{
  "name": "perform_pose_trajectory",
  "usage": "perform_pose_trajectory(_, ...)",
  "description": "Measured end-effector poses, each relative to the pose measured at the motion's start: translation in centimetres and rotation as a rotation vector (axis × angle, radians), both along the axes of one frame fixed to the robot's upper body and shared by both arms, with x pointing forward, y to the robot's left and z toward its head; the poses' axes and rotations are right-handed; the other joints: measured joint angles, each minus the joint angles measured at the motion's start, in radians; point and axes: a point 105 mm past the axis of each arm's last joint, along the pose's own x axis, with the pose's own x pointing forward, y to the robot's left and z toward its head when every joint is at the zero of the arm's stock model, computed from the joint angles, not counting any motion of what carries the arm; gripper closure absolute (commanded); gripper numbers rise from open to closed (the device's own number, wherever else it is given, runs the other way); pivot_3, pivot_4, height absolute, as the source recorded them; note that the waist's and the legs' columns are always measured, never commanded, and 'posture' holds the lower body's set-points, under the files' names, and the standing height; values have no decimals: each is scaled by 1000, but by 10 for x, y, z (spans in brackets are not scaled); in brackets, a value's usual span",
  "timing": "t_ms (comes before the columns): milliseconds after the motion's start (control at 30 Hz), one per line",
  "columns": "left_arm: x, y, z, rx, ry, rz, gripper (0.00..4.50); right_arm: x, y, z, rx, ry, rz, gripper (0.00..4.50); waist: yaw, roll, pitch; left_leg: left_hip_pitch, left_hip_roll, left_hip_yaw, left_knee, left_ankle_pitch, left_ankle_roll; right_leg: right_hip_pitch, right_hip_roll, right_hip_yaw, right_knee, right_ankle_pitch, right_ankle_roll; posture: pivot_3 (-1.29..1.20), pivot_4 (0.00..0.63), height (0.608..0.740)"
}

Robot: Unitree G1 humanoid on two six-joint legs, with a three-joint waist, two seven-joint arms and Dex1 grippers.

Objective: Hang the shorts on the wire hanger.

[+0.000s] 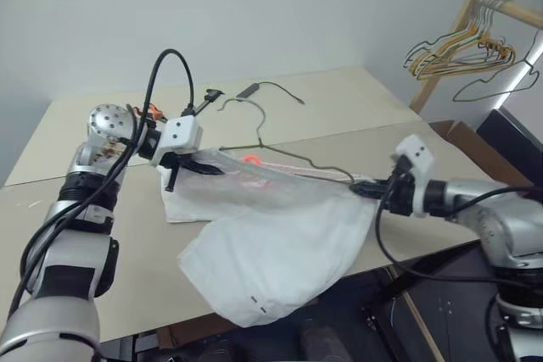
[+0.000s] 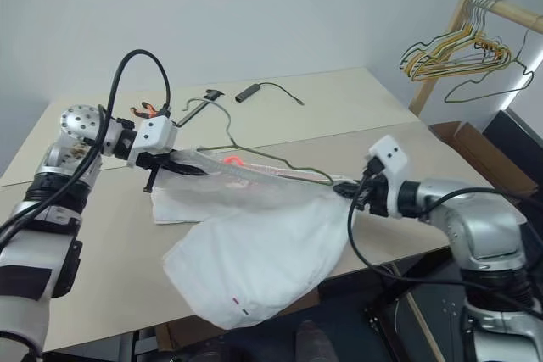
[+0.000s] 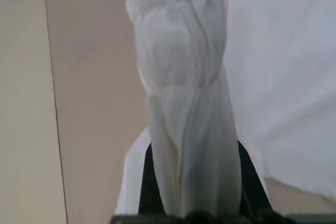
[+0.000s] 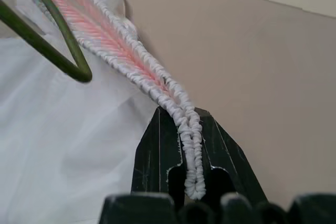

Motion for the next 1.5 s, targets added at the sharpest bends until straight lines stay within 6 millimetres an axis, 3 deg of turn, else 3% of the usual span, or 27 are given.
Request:
perform_pose_trajectory(200, 9, -1, -6, 44, -33, 62, 4500, -5, 0, 3, -47, -9, 78, 4469, 13, 0, 0, -1, 0, 0, 1, 0, 0, 0, -1, 0, 0, 0, 0, -162, 0, 740)
perform_pose_trajectory(433, 2, -9, 7, -128, 49, 24, 4500, -5, -5, 7, -70, -28, 101, 4469, 8, 0, 0, 0, 0, 0, 1, 0, 0, 0, 0, 0, 0, 0, 0, -162, 0, 740)
perform_pose_trajectory(867, 6, -5, -10, 36, -11, 30, 4500, -6, -4, 4, -87, -13, 131, 4469, 6, 0, 0, 0, -1, 0, 1, 0, 0, 0, -1, 0, 0, 0, 0, -172, 0, 740)
perform_pose_trajectory(1100, 6, -10, 0, -121, 42, 43, 4500, -6, -9, 8, -108, -21, 134, 4469, 5, 0, 0, -1, 0, 0, 1, 0, 0, 0, -1, 0, 0, 0, 0, -173, 0, 740)
perform_pose_trajectory(1500, 4, -8, -5, -62, 39, 30, 4500, -6, -9, 9, -105, -24, 143, 4469, 5, 0, 0, -1, 0, 0, 1, 0, 0, 0, -1, 0, 0, 0, 0, -175, 0, 740)
